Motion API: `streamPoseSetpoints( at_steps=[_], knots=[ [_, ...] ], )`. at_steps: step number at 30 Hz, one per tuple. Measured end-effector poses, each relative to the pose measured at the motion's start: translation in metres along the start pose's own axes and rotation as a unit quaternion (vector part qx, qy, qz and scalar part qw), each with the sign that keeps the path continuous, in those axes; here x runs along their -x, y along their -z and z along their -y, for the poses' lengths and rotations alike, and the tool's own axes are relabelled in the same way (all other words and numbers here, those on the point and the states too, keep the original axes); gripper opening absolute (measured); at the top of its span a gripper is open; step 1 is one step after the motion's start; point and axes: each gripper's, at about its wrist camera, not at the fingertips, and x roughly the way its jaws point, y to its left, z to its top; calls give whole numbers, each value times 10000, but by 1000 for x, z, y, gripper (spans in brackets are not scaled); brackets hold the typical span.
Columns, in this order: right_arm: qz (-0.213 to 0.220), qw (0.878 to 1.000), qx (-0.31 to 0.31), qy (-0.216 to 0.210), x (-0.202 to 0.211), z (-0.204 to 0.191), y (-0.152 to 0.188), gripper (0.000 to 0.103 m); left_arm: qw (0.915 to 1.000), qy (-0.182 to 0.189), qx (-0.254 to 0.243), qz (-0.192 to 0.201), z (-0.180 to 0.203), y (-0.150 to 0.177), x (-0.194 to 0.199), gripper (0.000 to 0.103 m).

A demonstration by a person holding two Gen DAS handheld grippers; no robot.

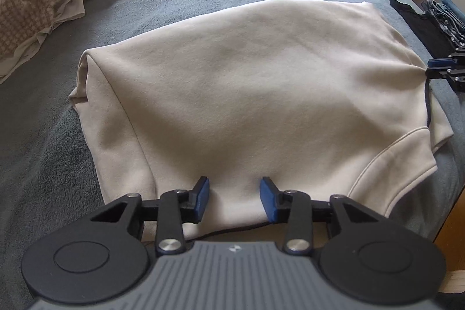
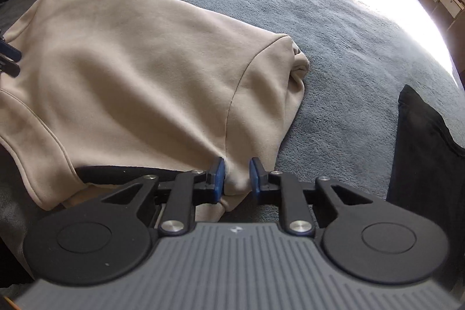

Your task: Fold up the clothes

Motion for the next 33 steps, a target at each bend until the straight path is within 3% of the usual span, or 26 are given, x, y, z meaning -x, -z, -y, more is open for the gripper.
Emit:
streamPoseSetpoints(
  at_steps=[5,8,11,15,20,23,33],
  knots=[
    [620,9971,72,-439,28,-20,-26,16,9982,121,433,409,-12,-18,8,41],
    [858,9935,138,-737,12,-34,-46,16,9967,-102,596,540,-26,-34,-15,40],
    [840,9941,149,-668,-21,-37,-64,16,9959,-114,727,530,-34,-43,-37,42],
    [334,9985,-16,-424,-63,-28,-63,14,9961,-152,471,736,-32,-35,-42,41],
    [417,9987,-37,-285,-69,-23,-63,13,9934,-332,585,925,-37,-44,-44,39],
    [468,9988,64,-133,-73,-22,-69,13,9912,-467,747,983,-47,-55,-47,25],
    [532,9985,87,55,-91,-14,-83,11,9910,-588,494,1099,-57,-69,-63,24]
  ],
)
